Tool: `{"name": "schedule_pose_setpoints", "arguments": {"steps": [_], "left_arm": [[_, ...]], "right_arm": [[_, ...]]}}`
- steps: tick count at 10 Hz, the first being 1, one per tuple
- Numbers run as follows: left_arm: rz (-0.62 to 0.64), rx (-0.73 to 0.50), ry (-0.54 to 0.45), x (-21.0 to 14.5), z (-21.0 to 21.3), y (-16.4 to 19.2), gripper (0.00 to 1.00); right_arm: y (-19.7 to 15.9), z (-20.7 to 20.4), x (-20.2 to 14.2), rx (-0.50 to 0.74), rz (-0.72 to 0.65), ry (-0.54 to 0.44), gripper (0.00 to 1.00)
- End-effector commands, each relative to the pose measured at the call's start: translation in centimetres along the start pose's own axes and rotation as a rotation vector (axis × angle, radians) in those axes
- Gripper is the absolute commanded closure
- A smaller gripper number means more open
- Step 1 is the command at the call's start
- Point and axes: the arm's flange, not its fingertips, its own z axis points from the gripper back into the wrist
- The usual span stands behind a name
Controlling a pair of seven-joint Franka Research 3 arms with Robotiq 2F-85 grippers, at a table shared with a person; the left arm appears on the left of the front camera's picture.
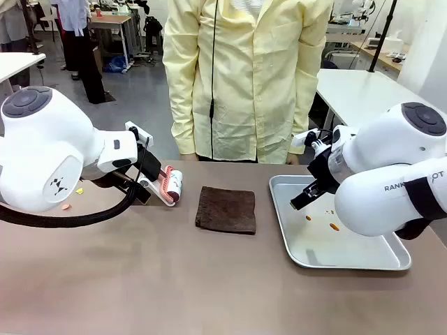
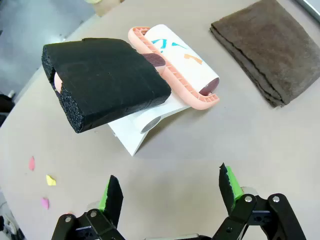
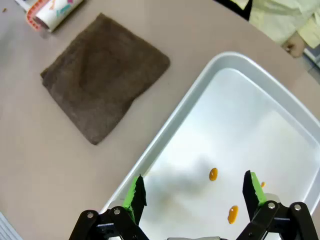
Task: Clean the surface of the table.
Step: Hold the Lint Roller with your left hand and the towel with your right hand.
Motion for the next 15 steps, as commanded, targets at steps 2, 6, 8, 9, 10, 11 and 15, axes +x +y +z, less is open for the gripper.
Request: {"name": "schedule_pose_setpoints", "arguments": {"steps": [2, 6, 8, 9, 10, 11, 15], "left_arm": [[0.0, 0.0, 0.0, 0.0, 0.0, 0.0, 0.0], [0.0, 0.0, 0.0, 0.0, 0.0, 0.0, 0.0], [0.0, 0.0, 0.0, 0.0, 0.0, 0.0, 0.0], [0.0, 0.0, 0.0, 0.0, 0.0, 0.0, 0.0], [0.0, 0.0, 0.0, 0.0, 0.0, 0.0, 0.0], [0.0, 0.0, 0.0, 0.0, 0.0, 0.0, 0.0], [0.268, -0.229, 0.212, -2.4, 4.9, 1.6, 0.0]], "right_arm": [[0.0, 0.0, 0.0, 0.0, 0.0, 0.0, 0.0], [0.0, 0.0, 0.0, 0.0, 0.0, 0.0, 0.0], [0.0, 0.0, 0.0, 0.0, 0.0, 0.0, 0.0], [0.0, 0.0, 0.0, 0.0, 0.0, 0.0, 0.0], [0.0, 0.0, 0.0, 0.0, 0.0, 0.0, 0.0], [0.0, 0.0, 0.0, 0.0, 0.0, 0.0, 0.0], [-0.9, 5.5, -1.1, 0.178, -0.247, 0.234, 0.0]]}}
